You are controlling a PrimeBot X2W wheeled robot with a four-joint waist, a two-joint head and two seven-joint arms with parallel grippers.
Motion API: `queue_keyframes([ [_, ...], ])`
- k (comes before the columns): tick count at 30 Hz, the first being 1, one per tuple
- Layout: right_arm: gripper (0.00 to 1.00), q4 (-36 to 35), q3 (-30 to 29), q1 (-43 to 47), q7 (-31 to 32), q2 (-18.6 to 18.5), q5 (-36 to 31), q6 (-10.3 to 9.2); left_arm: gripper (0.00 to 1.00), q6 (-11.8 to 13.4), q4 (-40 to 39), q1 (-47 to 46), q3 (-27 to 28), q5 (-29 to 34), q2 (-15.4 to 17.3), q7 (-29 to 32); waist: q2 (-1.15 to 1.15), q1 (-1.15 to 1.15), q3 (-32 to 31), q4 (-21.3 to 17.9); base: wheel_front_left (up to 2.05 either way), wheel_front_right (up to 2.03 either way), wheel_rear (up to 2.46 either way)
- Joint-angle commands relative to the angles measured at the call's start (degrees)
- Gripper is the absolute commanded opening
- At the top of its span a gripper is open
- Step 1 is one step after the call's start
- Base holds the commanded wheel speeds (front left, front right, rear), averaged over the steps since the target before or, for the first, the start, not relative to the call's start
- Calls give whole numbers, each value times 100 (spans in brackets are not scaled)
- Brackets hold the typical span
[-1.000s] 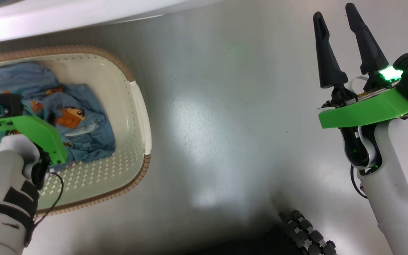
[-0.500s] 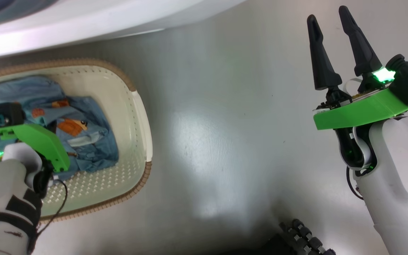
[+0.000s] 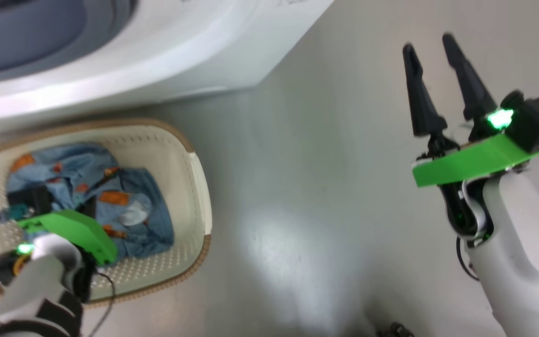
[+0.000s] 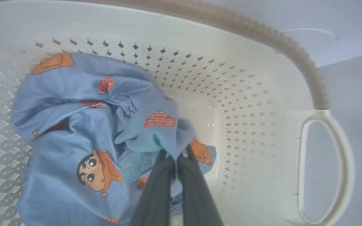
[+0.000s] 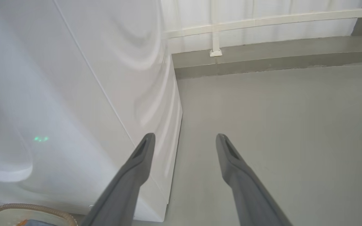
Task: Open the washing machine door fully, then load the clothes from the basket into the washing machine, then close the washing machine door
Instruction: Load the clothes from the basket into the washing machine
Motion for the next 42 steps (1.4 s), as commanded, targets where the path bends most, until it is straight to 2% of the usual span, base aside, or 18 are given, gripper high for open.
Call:
queue_keyframes([
  [1, 100, -76, 47, 286, -45, -23, 38, 26, 0, -33, -144, 266, 79, -65, 135, -105, 0, 0, -545, 133, 0, 0, 0],
  [13, 100, 128, -9, 803, -45, -128, 163, 26, 0, -36, -1279, 1089, -337, -438, 146, -523, 0, 0, -1718, 446, 0, 0, 0],
  [20, 100, 202, -45, 1086, -45, -236, 208, 26, 0, -37, -1839, 1360, -382, -511, 221, -617, 0, 0, -2194, 616, 0, 0, 0],
  [29, 100, 263, -60, 1395, -45, -388, 263, 26, 0, -37, -2849, 1771, 259, -91, 269, -627, 0, 0, -2653, 824, 0, 0, 0],
  [42, 100, 356, -6, 1728, -45, -497, 370, 26, 0, -25, -4485, 2612, 1278, 876, 3, -627, 0, 0, -3300, 1043, 0, 0, 0],
])
